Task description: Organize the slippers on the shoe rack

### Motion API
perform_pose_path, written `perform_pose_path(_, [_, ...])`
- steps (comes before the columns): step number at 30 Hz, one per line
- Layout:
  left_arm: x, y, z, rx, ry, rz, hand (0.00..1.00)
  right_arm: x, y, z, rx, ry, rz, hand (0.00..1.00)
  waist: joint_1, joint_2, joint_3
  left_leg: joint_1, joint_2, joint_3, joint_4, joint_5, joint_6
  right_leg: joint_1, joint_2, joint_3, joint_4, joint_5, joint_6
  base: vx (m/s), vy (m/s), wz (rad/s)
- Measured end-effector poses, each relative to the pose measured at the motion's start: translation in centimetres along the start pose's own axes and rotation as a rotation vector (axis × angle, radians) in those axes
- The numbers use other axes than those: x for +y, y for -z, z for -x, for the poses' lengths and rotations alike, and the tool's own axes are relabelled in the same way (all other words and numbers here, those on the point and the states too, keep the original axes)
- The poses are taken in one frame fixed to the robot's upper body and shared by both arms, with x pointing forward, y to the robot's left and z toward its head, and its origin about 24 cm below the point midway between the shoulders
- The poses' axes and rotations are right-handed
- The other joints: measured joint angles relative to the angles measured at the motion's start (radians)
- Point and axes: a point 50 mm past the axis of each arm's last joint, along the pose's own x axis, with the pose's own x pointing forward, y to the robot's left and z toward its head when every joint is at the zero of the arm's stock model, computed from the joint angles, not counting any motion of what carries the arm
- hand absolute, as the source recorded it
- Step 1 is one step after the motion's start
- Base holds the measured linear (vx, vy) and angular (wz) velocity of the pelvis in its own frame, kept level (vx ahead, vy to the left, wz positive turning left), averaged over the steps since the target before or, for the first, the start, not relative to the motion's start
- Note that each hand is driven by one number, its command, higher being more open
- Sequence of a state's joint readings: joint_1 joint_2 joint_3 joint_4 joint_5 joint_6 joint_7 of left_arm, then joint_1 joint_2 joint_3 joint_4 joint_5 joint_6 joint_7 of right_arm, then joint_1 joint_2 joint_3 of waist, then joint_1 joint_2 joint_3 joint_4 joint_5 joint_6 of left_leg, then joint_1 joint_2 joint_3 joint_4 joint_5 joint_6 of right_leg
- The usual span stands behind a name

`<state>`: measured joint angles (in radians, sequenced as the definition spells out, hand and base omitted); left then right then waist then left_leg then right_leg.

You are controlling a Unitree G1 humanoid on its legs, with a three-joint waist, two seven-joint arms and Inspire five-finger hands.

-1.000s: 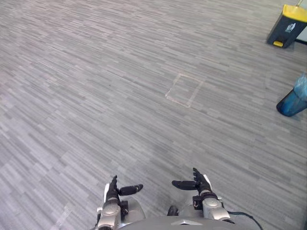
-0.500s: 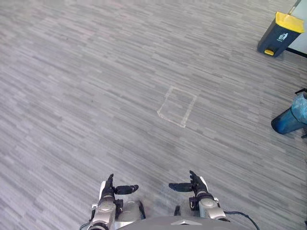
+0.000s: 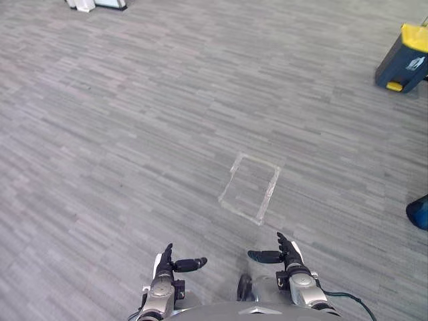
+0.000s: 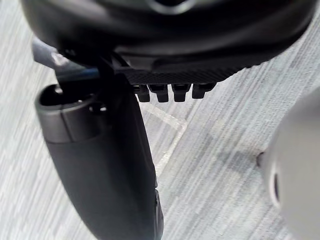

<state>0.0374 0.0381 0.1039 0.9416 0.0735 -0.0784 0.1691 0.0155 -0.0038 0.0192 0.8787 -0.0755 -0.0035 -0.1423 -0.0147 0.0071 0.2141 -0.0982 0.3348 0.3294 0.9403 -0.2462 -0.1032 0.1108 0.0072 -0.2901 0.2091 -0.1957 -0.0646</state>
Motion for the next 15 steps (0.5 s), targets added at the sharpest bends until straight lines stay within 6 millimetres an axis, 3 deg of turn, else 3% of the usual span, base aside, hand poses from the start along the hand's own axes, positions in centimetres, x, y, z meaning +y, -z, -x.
perform_pose_path(2, [0.2, -0.6, -0.1, -0.025, -0.005, 0.0, 1.0, 0.3, -0.4, -0.1, -0.009, -0.005, -0.006, 1.0, 0.014, -0.014, 0.006, -0.062, -0.059, -0.021, -0.197, -0.031, 0.019, 0.05, -0.018, 0.04, -0.032, 0.001, 0.004, 0.35, 0.081, -0.66])
perform_pose_path(4, [0.2, -0.7, -0.1, -0.029, -0.005, 0.001, 1.0, 0.2, -0.5, -0.1, -0.01, -0.002, -0.012, 1.0, 0.023, -0.017, 0.008, -0.104, -0.138, -0.129, -0.473, 0.02, 0.017, 0.089, -0.047, 0.086, -0.051, -0.008, 0.038, 0.42, 0.217, -0.94])
perform_pose_path(5, [0.0, -0.1, 0.0, -0.011, -0.002, 0.003, 1.0, -0.1, 0.0, -0.1, 0.006, 0.005, -0.005, 1.0, 0.036, -0.001, 0.003, -0.091, -0.173, -0.182, -0.575, 0.183, 0.036, 0.115, -0.055, 0.136, -0.057, -0.028, 0.084, 0.33, 0.202, -0.8])
perform_pose_path(8, [1.3, 0.2, -0.3, 0.01, -0.029, -0.034, 1.0, 1.1, 1.1, 0.2, 0.049, -0.028, -0.011, 1.0, 0.016, -0.051, -0.016, -0.069, -0.205, -0.151, -0.554, 0.137, 0.063, 0.11, -0.109, 0.179, -0.048, 0.006, 0.128, 0.39, 0.214, -0.27])
perform_pose_path(11, [1.4, 0.7, -0.3, 0.045, -0.027, -0.032, 1.0, 1.3, 1.2, 0.2, 0.06, -0.031, -0.013, 1.0, 0.015, -0.053, -0.017, -0.008, -0.206, -0.093, -0.569, 0.078, 0.076, 0.077, -0.13, 0.219, 0.062, 0.008, 0.131, 0.3, 0.191, -0.58])
perform_pose_path(13, [1.2, 1.3, -0.1, 0.066, -0.019, -0.046, 1.0, 1.4, 1.1, 0.1, 0.06, -0.037, -0.006, 1.0, 0.016, -0.052, -0.017, 0.112, -0.21, -0.004, -0.659, 0.071, 0.081, -0.033, -0.178, 0.195, 0.321, 0.027, 0.164, 0.3, 0.205, -1.04])
perform_pose_path(15, [1.4, 1.6, -0.1, 0.076, -0.011, -0.089, 1.0, 1.6, 0.8, 0.0, 0.058, -0.048, -0.003, 1.0, 0.008, -0.047, -0.015, 0.182, -0.211, 0.037, -0.705, 0.065, 0.088, -0.102, -0.223, 0.102, 0.469, -0.015, 0.14, 0.2, 0.119, -0.77])
